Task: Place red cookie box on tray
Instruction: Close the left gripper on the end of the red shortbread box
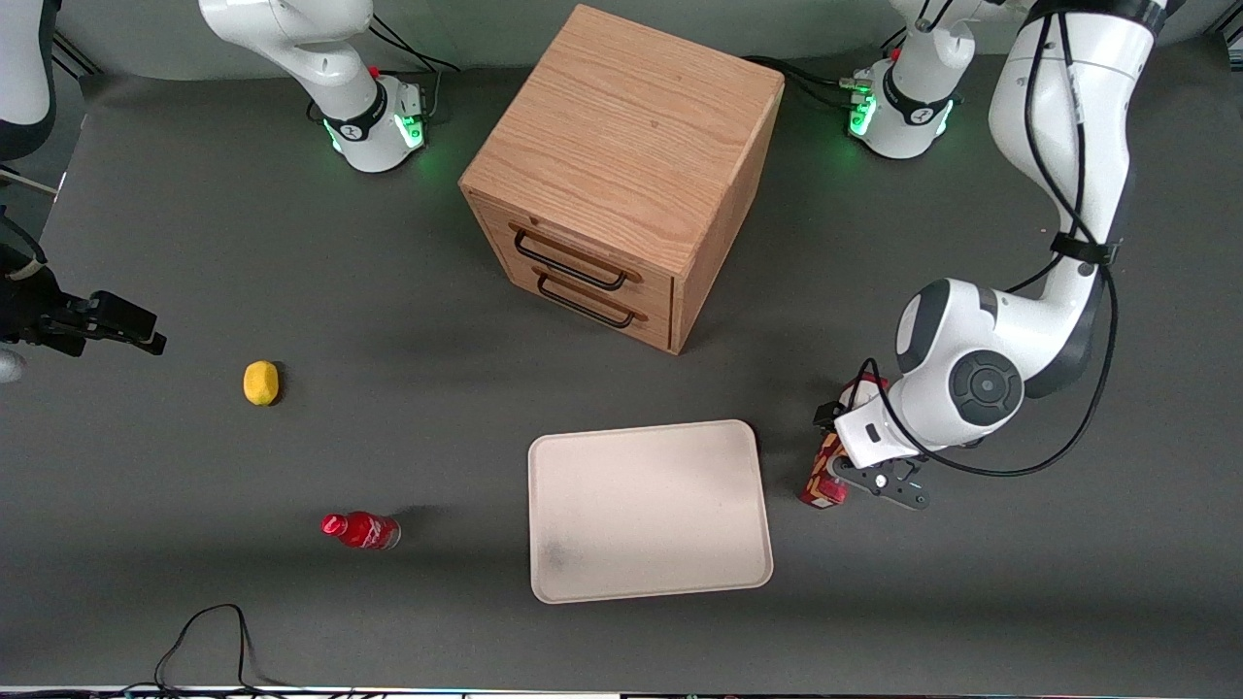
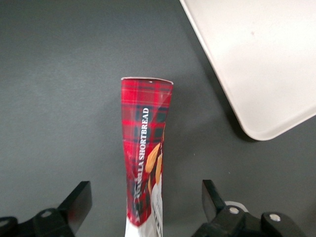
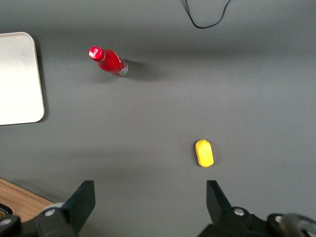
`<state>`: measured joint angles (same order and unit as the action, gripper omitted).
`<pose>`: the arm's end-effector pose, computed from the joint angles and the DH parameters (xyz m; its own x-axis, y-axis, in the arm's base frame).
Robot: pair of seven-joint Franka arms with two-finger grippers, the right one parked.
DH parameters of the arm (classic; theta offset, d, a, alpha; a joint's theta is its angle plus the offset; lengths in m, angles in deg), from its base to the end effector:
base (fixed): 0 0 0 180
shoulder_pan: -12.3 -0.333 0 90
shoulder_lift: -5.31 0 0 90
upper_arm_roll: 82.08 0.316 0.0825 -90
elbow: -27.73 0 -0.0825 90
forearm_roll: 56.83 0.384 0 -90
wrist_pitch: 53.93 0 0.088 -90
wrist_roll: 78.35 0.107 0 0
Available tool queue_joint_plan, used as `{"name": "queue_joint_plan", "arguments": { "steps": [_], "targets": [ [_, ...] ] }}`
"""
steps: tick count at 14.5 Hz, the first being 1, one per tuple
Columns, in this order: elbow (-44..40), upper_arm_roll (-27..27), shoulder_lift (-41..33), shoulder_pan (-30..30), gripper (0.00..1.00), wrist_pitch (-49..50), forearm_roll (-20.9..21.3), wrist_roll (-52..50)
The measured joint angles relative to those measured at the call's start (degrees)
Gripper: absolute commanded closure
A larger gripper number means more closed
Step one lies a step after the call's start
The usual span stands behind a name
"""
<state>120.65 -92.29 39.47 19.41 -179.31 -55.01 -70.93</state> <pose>0.6606 -0.1888 0.2781 0.9123 -0.4093 -0.0108 -0.4074 -0.9101 0.0762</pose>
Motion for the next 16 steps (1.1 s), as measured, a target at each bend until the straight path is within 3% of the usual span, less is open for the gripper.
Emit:
{"name": "queue_joint_plan", "arguments": {
  "steps": [3, 5, 7, 10, 11, 16],
  "targets": [
    [1.81, 0.15, 0.76, -0.14, 0.06, -3.05, 0.53, 0.67],
    [2.68, 0.21, 0.84, -0.33, 0.15, -3.86, 0.76, 1.18],
    [2.82, 0.23, 1.0, -0.38, 0.37, -3.92, 0.82, 1.33],
    [3.03, 0.23, 1.06, -0.39, 0.94, -3.94, 0.87, 1.4],
    [3.19, 0.23, 1.06, -0.39, 1.0, -3.95, 0.87, 1.4],
    [3.55, 0.24, 1.07, -0.46, 1.0, -3.96, 0.87, 1.4]
  ]
}}
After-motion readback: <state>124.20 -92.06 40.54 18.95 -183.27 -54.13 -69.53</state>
